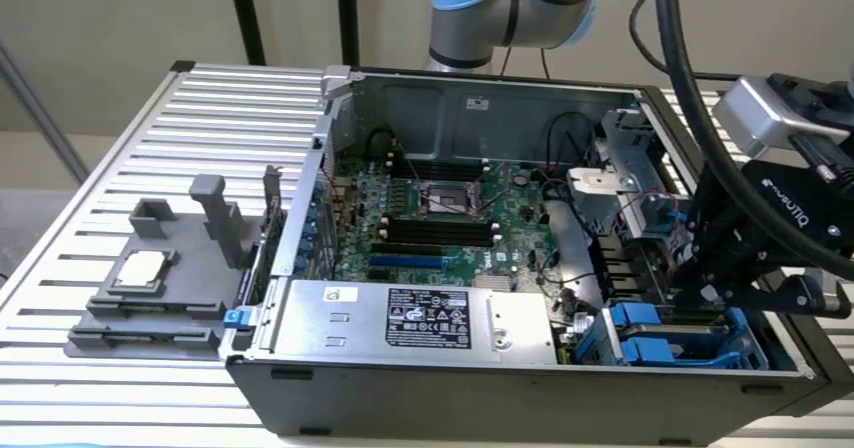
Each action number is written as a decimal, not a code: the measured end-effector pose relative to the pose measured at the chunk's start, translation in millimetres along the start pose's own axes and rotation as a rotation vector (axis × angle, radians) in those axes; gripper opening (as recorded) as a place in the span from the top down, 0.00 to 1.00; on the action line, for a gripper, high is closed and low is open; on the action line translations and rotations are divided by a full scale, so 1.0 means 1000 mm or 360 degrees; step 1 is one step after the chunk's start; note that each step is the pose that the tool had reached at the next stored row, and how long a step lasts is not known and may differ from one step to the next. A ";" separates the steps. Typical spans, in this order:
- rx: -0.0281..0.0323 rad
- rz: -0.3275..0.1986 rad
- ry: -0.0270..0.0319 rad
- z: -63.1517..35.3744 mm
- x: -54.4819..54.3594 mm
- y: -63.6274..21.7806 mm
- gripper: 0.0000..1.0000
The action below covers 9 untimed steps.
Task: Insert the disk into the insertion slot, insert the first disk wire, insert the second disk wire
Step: 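Insert the second disk wire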
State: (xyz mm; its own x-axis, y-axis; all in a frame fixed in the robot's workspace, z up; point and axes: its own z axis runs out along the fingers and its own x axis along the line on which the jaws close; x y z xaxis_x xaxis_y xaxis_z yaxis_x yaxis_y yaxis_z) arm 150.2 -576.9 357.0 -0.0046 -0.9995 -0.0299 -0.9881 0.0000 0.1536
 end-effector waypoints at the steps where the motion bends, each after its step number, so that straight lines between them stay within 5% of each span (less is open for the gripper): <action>1: 0.00000 0.0000 -0.00005 -0.0012 0.000 0.0039 0.76; 5: -0.00001 -0.0001 0.00003 -0.0034 0.000 0.0181 0.76; 9: -0.00001 -0.0002 0.00003 -0.0033 0.000 0.0189 0.76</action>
State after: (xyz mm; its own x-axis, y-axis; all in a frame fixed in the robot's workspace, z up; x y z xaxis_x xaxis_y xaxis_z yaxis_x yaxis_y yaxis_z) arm 132.1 -576.9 363.2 -0.0034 -0.9995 -0.0298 -0.9881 -0.0012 0.1536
